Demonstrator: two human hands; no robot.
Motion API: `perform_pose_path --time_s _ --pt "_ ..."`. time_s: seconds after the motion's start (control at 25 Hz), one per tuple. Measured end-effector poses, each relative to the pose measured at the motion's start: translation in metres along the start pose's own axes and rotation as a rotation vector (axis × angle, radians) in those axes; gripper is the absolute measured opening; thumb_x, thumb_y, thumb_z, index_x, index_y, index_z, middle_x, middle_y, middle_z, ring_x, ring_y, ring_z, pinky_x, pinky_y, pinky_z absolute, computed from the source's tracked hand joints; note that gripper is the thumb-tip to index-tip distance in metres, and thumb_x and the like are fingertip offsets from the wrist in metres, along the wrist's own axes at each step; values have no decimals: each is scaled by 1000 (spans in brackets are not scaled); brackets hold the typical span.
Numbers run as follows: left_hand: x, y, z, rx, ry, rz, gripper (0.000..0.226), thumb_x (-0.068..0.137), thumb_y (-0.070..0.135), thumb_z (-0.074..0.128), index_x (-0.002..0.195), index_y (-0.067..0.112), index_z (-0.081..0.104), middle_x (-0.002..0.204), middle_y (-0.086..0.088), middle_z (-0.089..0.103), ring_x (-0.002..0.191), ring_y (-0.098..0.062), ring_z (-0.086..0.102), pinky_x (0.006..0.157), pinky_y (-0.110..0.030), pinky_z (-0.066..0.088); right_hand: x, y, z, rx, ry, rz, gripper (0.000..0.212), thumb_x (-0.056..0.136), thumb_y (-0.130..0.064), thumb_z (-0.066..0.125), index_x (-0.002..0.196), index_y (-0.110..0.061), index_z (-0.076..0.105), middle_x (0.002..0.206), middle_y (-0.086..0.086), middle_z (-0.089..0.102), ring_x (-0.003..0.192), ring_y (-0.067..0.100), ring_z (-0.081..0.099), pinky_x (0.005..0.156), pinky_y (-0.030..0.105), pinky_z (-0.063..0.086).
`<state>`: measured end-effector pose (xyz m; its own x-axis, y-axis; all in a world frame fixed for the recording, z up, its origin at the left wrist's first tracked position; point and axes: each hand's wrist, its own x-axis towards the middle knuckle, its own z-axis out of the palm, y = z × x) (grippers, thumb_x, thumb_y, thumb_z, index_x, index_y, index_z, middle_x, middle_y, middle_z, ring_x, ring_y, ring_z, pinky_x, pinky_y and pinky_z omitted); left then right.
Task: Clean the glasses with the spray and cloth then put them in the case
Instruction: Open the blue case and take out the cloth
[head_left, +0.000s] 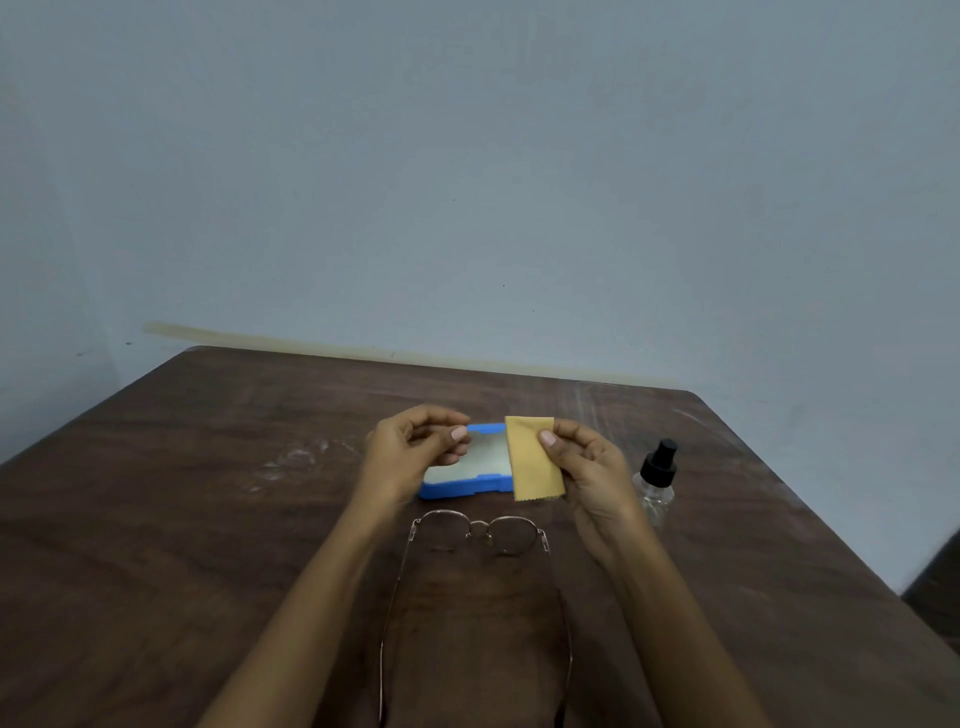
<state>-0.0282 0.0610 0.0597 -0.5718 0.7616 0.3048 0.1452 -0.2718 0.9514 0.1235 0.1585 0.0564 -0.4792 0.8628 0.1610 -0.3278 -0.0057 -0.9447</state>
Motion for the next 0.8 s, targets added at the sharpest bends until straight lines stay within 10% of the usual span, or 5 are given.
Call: perform_pose_path --time_s 0.8 --pt "-74 -35 -51 570 -80 194 39 68 -9 69 99 14 70 98 1 68 89 -3 61 77 -1 40 -75 18 -30 407 102 289 17 92 -5 43 93 -7 59 62 0 72 56 10 68 50 23 57"
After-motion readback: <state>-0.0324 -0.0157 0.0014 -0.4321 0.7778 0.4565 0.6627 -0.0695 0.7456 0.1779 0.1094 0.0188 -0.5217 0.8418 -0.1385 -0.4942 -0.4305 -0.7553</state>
